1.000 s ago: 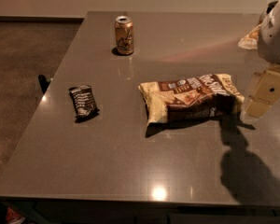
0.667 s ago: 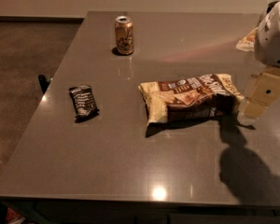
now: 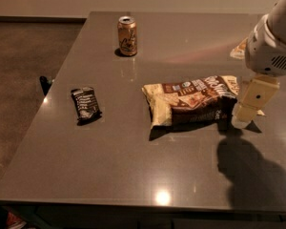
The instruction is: Pick brown chip bag
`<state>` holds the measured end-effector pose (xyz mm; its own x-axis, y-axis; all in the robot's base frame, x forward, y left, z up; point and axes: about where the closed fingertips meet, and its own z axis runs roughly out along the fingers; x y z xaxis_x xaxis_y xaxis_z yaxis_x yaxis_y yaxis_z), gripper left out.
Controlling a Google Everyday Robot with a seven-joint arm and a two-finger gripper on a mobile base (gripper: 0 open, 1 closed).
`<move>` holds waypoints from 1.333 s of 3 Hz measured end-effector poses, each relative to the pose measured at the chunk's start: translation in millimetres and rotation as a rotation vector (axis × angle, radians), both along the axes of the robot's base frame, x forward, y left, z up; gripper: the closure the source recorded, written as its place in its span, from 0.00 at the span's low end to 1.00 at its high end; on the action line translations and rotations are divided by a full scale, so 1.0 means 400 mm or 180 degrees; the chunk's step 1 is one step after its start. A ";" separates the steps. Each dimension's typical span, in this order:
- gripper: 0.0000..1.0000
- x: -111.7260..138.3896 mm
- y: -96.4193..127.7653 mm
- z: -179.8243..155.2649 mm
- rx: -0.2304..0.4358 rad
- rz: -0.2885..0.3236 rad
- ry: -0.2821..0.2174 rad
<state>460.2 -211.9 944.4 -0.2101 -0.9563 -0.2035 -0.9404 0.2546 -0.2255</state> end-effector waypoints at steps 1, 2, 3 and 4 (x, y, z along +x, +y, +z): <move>0.00 0.070 0.014 -0.082 0.0017 0.0021 0.0099; 0.00 0.101 0.019 -0.121 0.0024 0.0022 0.0153; 0.00 0.123 0.017 -0.157 0.0023 -0.0004 0.0230; 0.18 0.135 0.005 -0.175 0.0051 -0.0040 0.0305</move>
Offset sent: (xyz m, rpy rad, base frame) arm 0.0561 0.0092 -0.0683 0.0113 0.0732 0.0060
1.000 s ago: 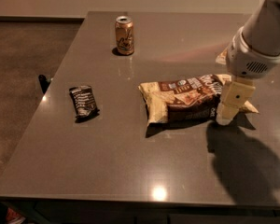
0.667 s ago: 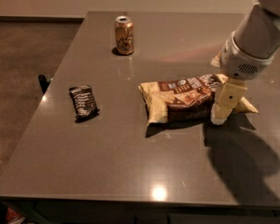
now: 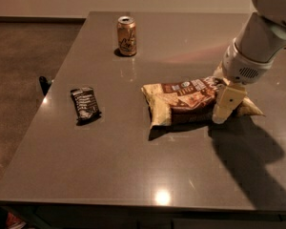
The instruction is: Pick brown chip bag
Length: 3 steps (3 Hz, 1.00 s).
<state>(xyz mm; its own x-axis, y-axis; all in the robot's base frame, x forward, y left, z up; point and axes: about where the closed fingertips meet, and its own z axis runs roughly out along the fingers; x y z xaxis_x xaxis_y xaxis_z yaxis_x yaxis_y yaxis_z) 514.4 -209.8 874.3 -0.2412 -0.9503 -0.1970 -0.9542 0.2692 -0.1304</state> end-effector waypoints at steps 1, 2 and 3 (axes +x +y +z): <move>0.41 0.006 -0.007 -0.001 0.0024 -0.0019 0.0012; 0.64 0.008 -0.007 -0.001 0.0080 -0.0024 0.0027; 0.88 0.009 0.004 0.039 0.0203 -0.0003 -0.0032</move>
Offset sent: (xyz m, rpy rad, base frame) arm 0.0039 -0.0040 -0.0005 0.0478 0.0201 -0.0105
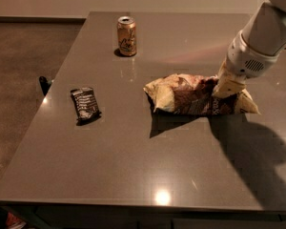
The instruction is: Pick brown chip bag
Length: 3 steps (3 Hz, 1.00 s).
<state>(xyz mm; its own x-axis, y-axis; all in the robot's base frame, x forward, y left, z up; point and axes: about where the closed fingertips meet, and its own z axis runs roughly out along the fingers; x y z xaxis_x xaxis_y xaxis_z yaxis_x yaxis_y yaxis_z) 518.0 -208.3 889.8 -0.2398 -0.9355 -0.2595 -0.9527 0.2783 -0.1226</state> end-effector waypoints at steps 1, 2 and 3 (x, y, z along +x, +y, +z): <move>1.00 -0.002 0.014 0.072 0.0164 0.0035 -0.0144; 1.00 -0.006 0.021 0.153 0.0328 0.0063 -0.0327; 1.00 -0.015 0.024 0.256 0.0598 0.0078 -0.0512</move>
Offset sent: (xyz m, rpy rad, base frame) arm -0.0074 0.0087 0.1165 0.1871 -0.1952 0.0306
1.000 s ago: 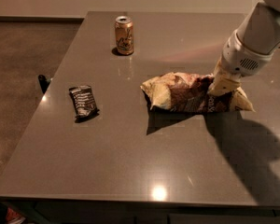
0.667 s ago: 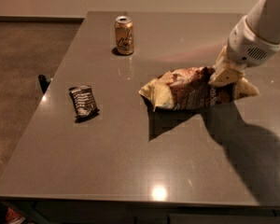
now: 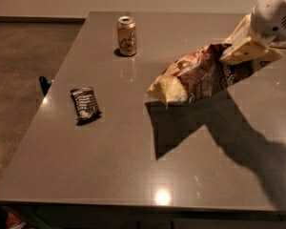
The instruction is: Pick brown chip bag
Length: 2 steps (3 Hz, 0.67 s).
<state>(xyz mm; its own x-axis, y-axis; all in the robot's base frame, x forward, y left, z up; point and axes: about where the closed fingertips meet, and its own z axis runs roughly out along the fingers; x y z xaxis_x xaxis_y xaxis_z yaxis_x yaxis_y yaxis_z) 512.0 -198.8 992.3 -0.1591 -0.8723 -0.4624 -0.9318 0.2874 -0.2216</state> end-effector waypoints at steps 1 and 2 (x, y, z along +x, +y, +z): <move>1.00 -0.007 0.007 0.052 0.0153 0.0032 -0.0069; 1.00 -0.008 0.011 0.062 0.0179 0.0040 -0.0089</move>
Offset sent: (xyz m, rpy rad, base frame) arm -0.0025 0.0025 0.0178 0.0410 -0.0184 0.0086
